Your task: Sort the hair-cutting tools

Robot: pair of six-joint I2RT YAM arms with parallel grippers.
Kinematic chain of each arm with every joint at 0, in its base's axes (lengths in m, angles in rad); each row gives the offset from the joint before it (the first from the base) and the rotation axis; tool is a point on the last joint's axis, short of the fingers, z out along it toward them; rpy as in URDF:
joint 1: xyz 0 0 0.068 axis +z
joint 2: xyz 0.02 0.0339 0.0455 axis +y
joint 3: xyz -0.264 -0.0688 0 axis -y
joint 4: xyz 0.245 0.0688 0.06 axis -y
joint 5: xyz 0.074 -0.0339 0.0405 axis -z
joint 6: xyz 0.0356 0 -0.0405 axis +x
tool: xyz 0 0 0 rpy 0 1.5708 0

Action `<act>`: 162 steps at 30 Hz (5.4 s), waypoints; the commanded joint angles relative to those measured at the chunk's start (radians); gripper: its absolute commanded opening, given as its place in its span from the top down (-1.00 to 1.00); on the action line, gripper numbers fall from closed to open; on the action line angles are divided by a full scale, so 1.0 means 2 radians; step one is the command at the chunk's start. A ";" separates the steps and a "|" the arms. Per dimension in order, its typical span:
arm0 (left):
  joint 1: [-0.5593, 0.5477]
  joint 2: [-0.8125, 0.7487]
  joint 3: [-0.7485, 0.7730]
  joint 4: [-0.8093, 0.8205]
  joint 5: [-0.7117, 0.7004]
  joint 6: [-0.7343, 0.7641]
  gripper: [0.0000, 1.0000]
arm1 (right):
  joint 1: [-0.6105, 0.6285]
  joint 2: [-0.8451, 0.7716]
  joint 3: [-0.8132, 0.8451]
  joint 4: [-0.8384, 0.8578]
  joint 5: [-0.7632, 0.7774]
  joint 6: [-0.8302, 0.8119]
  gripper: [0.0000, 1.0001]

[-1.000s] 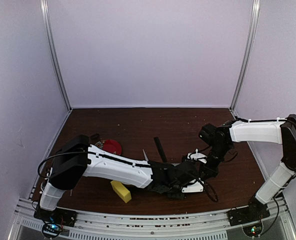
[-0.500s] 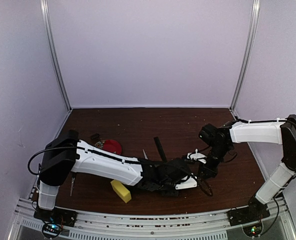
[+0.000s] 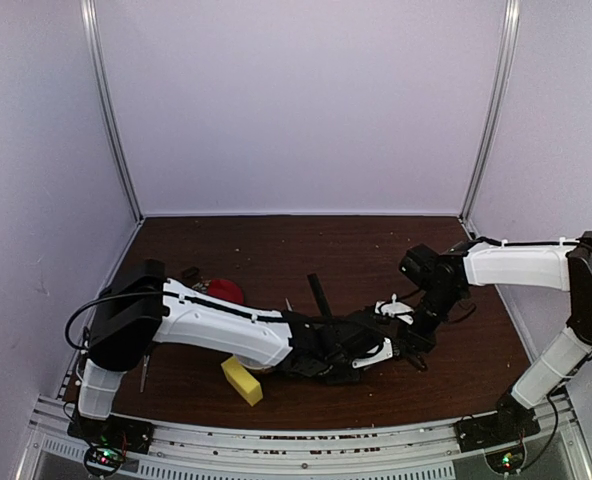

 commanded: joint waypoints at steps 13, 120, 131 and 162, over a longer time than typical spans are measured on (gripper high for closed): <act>0.017 -0.061 -0.046 0.041 0.010 -0.045 0.07 | -0.020 -0.017 -0.009 -0.034 0.002 -0.004 1.00; 0.203 -0.214 -0.058 -0.047 0.262 -0.317 0.39 | -0.252 0.004 0.220 -0.180 0.044 0.055 0.25; 0.208 -0.403 -0.064 -0.176 -0.008 -0.246 -0.96 | -0.042 -0.109 0.212 -0.086 0.106 0.041 0.40; 0.349 -0.441 -0.177 -0.104 -0.159 -0.202 -0.81 | 0.175 0.347 0.535 -0.128 0.168 0.103 0.40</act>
